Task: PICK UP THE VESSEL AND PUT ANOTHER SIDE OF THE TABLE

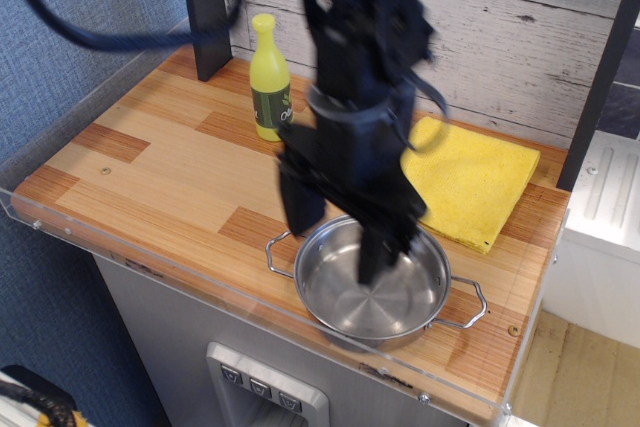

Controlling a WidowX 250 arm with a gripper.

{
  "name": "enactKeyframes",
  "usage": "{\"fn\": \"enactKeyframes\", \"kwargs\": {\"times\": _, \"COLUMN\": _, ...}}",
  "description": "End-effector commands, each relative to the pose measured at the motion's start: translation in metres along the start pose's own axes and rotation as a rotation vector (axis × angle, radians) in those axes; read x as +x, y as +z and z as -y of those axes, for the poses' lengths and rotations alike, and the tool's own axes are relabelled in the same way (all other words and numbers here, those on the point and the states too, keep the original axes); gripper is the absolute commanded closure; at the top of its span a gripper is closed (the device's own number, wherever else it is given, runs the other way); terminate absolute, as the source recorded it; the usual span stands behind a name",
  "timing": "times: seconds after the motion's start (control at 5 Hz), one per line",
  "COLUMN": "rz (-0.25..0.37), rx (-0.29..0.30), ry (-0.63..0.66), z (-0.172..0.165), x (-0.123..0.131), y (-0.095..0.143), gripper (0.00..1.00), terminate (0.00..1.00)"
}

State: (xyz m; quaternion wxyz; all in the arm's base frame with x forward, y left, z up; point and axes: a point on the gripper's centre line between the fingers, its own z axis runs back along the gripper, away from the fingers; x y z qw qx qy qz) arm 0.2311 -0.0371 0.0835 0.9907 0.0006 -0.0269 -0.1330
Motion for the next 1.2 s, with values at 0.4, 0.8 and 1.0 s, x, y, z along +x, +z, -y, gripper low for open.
{"fn": "enactKeyframes", "kwargs": {"times": 0.4, "rz": 0.015, "rx": 0.141, "ry": 0.341, "z": -0.169, "x": -0.015, "y": 0.042, "gripper": 0.0, "terminate": 0.0}}
{"fn": "enactKeyframes", "kwargs": {"times": 0.8, "rz": 0.001, "rx": 0.117, "ry": 0.387, "z": -0.193, "x": -0.012, "y": 0.036, "gripper": 0.0, "terminate": 0.0}}
{"fn": "enactKeyframes", "kwargs": {"times": 1.0, "rz": 0.001, "rx": 0.117, "ry": 0.387, "z": -0.193, "x": -0.012, "y": 0.036, "gripper": 0.0, "terminate": 1.0}}
